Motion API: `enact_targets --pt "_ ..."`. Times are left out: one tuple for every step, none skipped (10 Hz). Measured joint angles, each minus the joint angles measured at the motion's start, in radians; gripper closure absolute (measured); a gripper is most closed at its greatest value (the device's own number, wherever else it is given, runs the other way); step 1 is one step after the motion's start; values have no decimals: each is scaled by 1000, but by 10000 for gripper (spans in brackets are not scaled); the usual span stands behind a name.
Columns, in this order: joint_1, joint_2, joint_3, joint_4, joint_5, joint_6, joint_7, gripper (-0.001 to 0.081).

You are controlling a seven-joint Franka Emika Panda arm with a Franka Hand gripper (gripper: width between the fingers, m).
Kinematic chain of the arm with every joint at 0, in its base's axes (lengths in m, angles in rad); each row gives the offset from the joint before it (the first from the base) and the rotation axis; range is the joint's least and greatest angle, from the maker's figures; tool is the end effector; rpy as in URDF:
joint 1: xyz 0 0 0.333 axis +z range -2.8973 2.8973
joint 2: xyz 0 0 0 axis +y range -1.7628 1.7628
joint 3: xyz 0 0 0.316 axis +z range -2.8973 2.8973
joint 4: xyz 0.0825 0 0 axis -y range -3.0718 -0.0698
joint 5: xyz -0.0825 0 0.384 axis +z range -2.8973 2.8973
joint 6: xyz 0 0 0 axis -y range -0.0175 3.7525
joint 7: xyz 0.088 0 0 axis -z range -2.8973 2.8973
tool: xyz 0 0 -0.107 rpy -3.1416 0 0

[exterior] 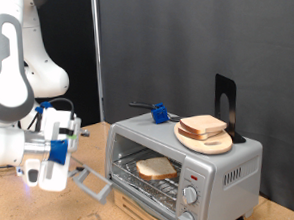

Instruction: Make a piece of toast with the oven

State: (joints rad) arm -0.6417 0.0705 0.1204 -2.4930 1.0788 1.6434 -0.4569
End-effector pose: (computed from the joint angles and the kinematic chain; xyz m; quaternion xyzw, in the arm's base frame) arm 0.3877 -0.1201 0.2609 -0.7582 0.2838 0.1276 0.5729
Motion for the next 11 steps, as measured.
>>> enact_targets --pt "3 -20 11 -8 5 -15 9 124" --pt "6 -43 21 -20 13 -35 18 124" --pt "10 -70 31 -37 21 -47 23 124" --pt "13 -99 40 -57 32 -70 24 124" --pt "17 -129 50 -80 44 -86 25 124" --pt "23 -160 59 -104 60 -95 28 124" --pt "28 -194 71 -131 77 -99 36 124" --pt "37 -230 86 -160 100 -98 44 124" --pt "48 -267 103 -191 127 -91 50 124" --pt "58 -301 121 -220 151 -75 55 124" --pt "65 -329 134 -243 167 -63 60 124"
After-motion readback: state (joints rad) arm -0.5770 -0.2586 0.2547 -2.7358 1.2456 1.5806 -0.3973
